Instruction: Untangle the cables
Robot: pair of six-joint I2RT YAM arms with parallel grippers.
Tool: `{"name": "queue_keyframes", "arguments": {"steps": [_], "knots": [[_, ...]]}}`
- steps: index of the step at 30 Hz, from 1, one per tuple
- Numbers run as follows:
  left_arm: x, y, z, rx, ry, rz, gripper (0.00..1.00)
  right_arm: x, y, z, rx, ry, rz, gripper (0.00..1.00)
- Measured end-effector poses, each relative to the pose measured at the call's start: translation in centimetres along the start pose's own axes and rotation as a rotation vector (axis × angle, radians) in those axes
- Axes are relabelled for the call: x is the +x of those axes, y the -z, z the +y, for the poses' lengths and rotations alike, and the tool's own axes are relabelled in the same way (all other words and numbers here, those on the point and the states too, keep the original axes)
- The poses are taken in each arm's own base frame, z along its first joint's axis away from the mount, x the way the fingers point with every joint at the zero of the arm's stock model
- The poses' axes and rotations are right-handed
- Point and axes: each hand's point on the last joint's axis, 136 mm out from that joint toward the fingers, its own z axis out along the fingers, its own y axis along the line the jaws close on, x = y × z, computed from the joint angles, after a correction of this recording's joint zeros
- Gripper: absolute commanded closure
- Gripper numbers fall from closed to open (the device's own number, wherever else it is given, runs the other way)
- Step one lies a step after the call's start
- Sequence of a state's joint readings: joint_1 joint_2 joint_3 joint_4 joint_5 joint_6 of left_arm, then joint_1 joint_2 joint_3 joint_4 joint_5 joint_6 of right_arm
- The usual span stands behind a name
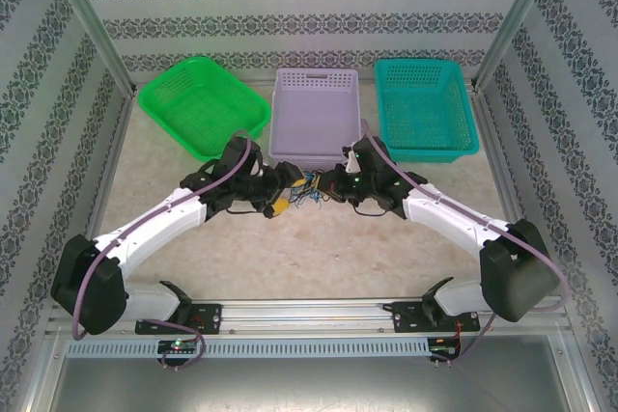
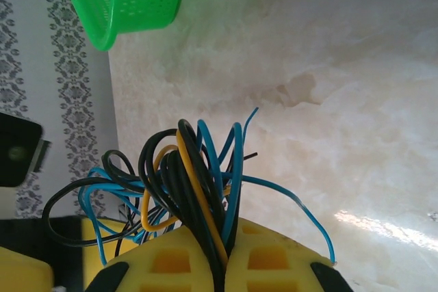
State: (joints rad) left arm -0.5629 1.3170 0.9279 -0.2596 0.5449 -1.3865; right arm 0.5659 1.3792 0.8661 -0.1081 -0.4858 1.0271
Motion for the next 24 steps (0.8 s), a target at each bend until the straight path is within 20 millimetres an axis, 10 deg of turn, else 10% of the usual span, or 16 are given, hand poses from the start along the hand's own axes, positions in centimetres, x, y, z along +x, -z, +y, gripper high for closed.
{"name": "queue_keyframes", "arguments": {"steps": [6, 12, 24], "knots": [[-0.4, -1.6, 0.0, 0.019, 0.041, 0.005, 0.37, 0.2, -0.1, 1.3, -0.018, -0.036, 0.012, 1.0], [-2.1, -2.0, 0.4, -0.034, -0.021, -0.049, 0.99, 1.4, -0.1, 1.5, -0.024, -0.06, 0.069, 1.0], [-4.0, 1.9, -1.8, -0.04, -0.255, -0.016, 1.0, 2.8, 1.9, 2.9, 0.036, 0.201, 0.141, 1.0]]}}
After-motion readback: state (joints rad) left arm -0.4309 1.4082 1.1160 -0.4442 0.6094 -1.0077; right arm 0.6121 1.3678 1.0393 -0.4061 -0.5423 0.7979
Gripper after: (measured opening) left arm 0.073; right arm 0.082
